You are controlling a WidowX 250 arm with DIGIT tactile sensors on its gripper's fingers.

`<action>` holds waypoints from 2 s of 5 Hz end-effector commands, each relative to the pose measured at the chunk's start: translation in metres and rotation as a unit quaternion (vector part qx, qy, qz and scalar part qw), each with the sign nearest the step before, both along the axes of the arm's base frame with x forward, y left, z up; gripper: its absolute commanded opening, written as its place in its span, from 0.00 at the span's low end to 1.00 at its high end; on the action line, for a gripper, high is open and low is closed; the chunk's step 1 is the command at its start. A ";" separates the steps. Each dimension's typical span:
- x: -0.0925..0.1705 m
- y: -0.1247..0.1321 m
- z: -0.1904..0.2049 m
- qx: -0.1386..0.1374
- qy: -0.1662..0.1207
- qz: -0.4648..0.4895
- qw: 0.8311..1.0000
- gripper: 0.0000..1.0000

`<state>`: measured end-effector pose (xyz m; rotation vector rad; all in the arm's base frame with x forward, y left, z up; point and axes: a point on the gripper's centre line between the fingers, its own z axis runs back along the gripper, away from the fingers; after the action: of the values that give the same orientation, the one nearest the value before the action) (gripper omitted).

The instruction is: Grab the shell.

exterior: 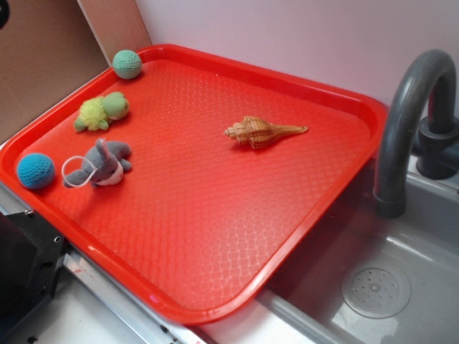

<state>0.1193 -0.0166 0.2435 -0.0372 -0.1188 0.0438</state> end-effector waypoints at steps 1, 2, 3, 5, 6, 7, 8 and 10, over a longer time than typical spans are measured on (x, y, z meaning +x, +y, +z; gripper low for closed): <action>0.000 0.000 0.000 0.000 0.000 0.000 1.000 1.00; 0.031 -0.004 -0.013 0.008 -0.039 -0.014 0.999 1.00; 0.063 -0.013 -0.028 -0.007 -0.042 -0.106 0.993 1.00; 0.124 -0.045 -0.072 -0.023 -0.075 -0.317 0.945 1.00; 0.147 -0.060 -0.100 -0.012 -0.054 -0.337 0.940 1.00; 0.162 -0.072 -0.123 -0.007 -0.037 -0.346 0.937 1.00; 0.172 -0.091 -0.143 0.009 -0.017 -0.367 0.930 1.00; 0.179 -0.107 -0.184 0.027 0.033 -0.384 0.922 1.00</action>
<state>0.2958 -0.1065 0.0439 -0.0268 0.0430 -0.7222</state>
